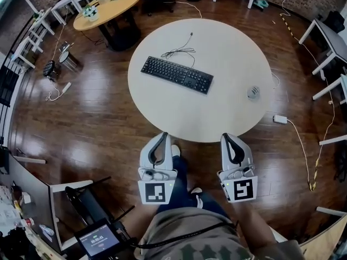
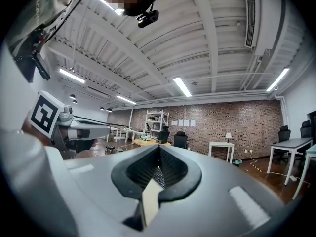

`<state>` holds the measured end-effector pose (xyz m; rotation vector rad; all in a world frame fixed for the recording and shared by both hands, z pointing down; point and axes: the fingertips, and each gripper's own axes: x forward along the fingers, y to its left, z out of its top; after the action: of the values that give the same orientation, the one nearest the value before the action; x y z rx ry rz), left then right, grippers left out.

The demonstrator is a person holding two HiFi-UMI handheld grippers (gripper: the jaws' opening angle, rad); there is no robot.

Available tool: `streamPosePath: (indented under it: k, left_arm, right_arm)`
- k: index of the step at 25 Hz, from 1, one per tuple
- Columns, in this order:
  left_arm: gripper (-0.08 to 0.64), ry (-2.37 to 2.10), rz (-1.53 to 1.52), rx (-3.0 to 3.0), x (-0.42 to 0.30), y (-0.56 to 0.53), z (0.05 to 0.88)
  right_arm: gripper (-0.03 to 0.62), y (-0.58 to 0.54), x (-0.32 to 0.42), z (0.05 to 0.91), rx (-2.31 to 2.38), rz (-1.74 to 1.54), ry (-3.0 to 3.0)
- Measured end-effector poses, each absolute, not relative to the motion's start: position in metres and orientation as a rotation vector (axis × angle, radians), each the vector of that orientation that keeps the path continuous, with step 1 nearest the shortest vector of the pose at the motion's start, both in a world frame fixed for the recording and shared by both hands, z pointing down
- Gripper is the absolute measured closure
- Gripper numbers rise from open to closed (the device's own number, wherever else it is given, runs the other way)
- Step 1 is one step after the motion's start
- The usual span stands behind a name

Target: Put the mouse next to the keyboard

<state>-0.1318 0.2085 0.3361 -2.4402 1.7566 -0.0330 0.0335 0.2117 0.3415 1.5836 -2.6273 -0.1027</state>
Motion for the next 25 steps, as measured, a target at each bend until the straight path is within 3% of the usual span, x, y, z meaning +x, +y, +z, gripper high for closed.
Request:
streamPosePath:
  k: [25]
  left_arm:
    - [0.56,1.594,-0.119,-2.518,-0.177,0.273,0.311]
  right_arm:
    - [0.588,0.278,-0.027,0.316,1.629,-0.161,-2.584]
